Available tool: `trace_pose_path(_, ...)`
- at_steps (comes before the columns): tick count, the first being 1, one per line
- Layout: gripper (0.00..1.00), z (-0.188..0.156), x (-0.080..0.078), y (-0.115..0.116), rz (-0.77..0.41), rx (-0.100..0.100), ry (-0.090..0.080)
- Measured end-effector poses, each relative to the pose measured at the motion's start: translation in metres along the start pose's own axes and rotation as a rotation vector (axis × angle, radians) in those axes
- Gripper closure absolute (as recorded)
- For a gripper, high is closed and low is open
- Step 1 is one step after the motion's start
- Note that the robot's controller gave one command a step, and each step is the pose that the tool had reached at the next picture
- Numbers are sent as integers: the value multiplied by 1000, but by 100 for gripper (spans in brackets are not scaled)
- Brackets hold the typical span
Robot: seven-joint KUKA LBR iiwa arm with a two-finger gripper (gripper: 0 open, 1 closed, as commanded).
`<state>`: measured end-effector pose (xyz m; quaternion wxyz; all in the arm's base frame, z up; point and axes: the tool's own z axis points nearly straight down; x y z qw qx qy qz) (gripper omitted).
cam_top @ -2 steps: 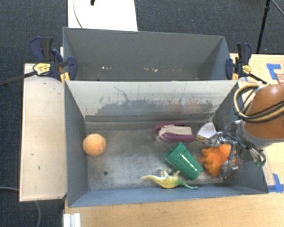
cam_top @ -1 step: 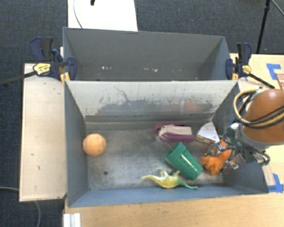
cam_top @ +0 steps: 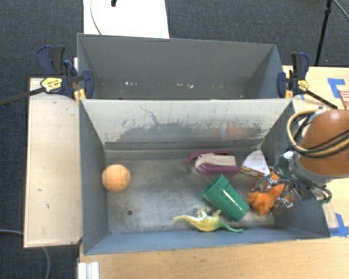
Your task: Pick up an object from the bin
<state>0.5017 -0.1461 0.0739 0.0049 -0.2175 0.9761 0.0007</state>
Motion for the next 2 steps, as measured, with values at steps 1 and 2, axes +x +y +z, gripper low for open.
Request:
trace_pose_path(1,100,0,0,0,1,0,0)
trace_pose_path(2,100,-56,9,7,-25,-5,12)
